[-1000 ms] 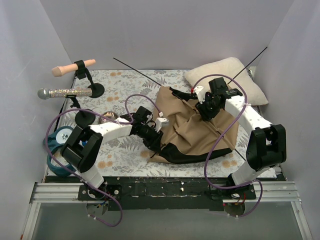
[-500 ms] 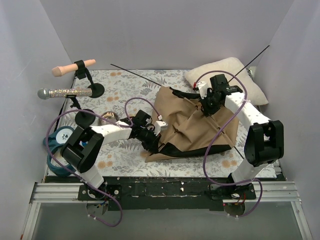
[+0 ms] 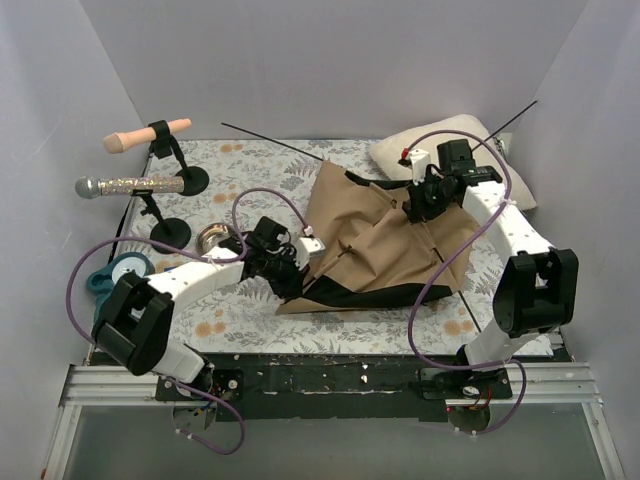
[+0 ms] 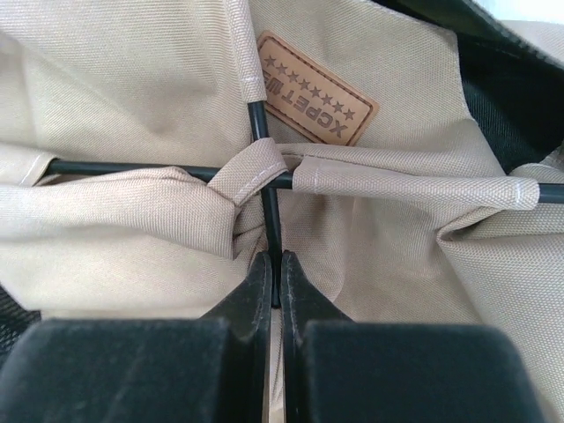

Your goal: Set up the pet tent

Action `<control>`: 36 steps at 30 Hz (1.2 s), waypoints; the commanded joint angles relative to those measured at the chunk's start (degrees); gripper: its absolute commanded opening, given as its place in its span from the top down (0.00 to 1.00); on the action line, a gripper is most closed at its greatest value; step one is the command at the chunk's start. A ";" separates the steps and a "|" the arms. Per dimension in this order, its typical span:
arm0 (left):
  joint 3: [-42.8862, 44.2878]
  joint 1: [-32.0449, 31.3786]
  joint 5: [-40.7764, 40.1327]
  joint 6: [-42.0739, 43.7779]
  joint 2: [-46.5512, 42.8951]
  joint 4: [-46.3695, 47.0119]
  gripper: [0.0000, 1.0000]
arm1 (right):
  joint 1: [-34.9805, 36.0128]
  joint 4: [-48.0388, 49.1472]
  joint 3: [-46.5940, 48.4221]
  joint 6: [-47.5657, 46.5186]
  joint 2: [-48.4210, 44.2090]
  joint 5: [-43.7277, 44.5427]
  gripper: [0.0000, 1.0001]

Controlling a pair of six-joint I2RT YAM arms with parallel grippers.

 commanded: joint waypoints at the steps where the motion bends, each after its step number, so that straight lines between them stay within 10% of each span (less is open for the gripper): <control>1: 0.61 4.65 -1.50 5.04 -9.04 -11.91 1.00 | -2.68 7.25 1.73 2.92 -6.54 -7.62 0.99; 4: 1.84 6.68 -3.86 9.78 -13.09 -13.23 1.00 | -2.59 2.43 4.08 -0.40 -5.85 -11.17 0.94; 11: 4.75 7.73 -7.74 22.01 -17.14 -13.94 1.00 | -7.25 -12.61 21.56 -17.89 -2.42 -13.71 0.32; 17: 5.98 8.08 -9.85 24.12 -16.44 -14.11 1.00 | -7.25 -19.81 30.64 -34.05 -0.57 -13.46 0.28; 32: 9.58 8.26 -11.08 26.06 -18.55 -14.28 1.00 | -1.63 -19.56 18.08 -65.18 7.16 -14.68 0.29; 36: 10.72 8.26 -11.43 25.97 -19.86 -15.43 1.00 | -0.22 -18.42 14.48 -69.75 8.04 -13.10 0.45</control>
